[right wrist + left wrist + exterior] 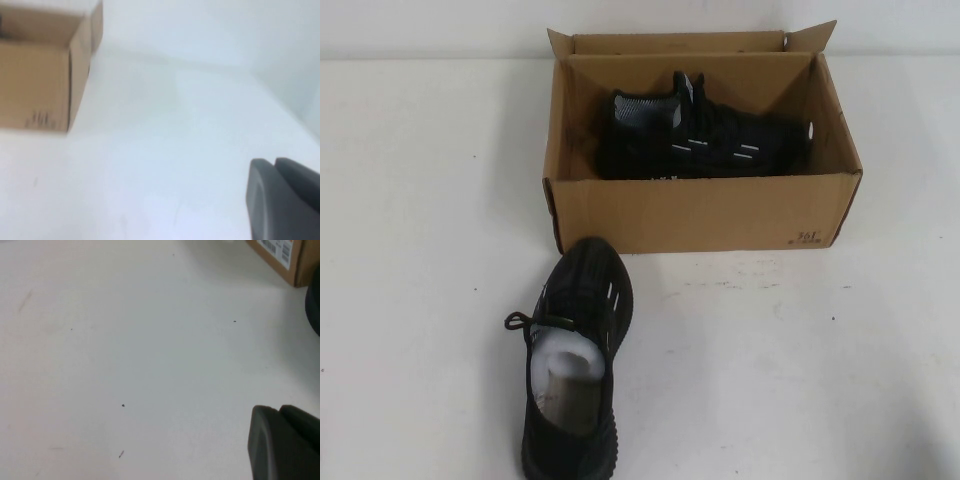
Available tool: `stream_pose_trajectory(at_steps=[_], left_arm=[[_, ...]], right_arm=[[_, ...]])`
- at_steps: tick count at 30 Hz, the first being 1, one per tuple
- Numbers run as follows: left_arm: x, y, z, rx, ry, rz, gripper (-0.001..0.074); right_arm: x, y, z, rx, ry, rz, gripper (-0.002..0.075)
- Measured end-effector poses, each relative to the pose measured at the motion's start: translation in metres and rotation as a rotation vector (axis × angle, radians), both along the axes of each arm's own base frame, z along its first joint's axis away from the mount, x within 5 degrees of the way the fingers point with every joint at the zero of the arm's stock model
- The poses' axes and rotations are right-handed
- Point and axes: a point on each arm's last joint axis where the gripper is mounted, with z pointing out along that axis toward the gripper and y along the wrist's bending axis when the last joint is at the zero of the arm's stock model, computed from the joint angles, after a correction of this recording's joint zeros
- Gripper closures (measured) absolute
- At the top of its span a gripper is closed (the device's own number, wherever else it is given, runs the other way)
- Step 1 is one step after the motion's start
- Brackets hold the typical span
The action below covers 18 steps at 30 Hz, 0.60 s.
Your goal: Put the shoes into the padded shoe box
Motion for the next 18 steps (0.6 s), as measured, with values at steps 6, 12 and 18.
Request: stream_pose_trajectory(at_steps=[6,12,18], left_arm=[[0.0000,0.0000,0.0000,0.000,0.000,0.000,0.0738],[0.0000,0.0000,0.0000,0.000,0.000,0.000,0.0738],[0.0000,0.0000,0.0000,0.000,0.000,0.000,0.0738]], right_arm=[[-0.0020,0.0006,-0.0096,-0.049,0.116,0.016,0.0732],[-0.0020,0.0006,-0.0096,-0.054,0.116,0.017,0.0732],[-0.0020,0.0006,-0.0096,-0.054,0.116,0.017,0.0732]])
